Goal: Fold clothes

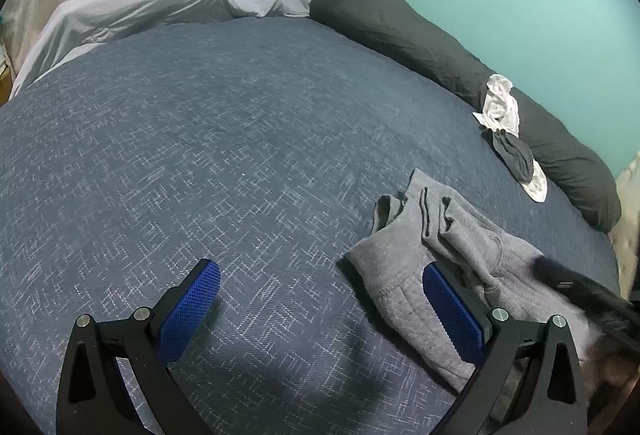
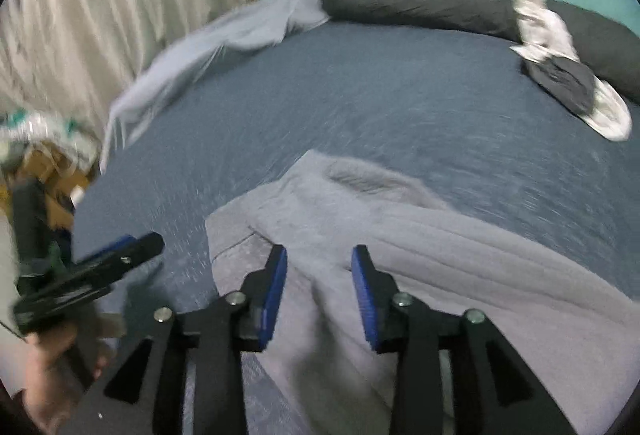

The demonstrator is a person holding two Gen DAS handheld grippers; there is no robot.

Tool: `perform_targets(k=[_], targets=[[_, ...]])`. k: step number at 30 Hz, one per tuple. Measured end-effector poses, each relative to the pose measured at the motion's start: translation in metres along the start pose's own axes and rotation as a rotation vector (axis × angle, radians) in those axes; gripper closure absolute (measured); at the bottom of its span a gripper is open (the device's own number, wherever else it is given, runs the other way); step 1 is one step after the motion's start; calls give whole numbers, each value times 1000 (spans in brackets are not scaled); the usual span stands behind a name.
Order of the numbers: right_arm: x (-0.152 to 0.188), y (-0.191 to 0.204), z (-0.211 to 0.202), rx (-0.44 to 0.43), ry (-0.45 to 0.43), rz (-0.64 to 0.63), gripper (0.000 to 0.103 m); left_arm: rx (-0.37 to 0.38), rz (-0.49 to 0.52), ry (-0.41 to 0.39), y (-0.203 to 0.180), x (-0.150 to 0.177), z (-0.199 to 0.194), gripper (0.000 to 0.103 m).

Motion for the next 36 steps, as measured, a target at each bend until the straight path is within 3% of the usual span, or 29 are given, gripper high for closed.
perform_targets(k=[2, 9, 14, 18, 26, 27, 29, 36], targets=[[10, -27, -24, 23, -14, 48, 63, 2, 6, 2, -3, 1, 0, 0], [73, -164, -110, 209, -28, 269, 61, 6, 45, 8, -21, 5, 3, 0], [125, -240, -153, 296, -37, 428, 48, 6, 73, 9, -38, 7, 5, 0], [148, -270, -155, 271, -22, 528, 47, 10, 86, 12, -51, 9, 8, 0], [165, -283, -127, 142, 12, 640, 47, 9, 116, 20, -66, 13, 13, 0], [166, -284, -122, 123, 14, 652, 45, 9, 118, 21, -67, 13, 13, 0], [166, -285, -114, 85, 18, 673, 32, 8, 122, 22, -69, 13, 14, 0], [164, -276, -90, 1, 48, 689, 34, 2, 123, 22, -69, 13, 15, 0]])
Point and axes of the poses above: each gripper's, at about its wrist camera, not at the fingertips, and z roughly the way its jaws point, y to its left, x to its underside, the point moved 7 cm from there along z, roughly the way its jaws point, and after that the axes turned 3 degrees about y, right-handed, at the moved point
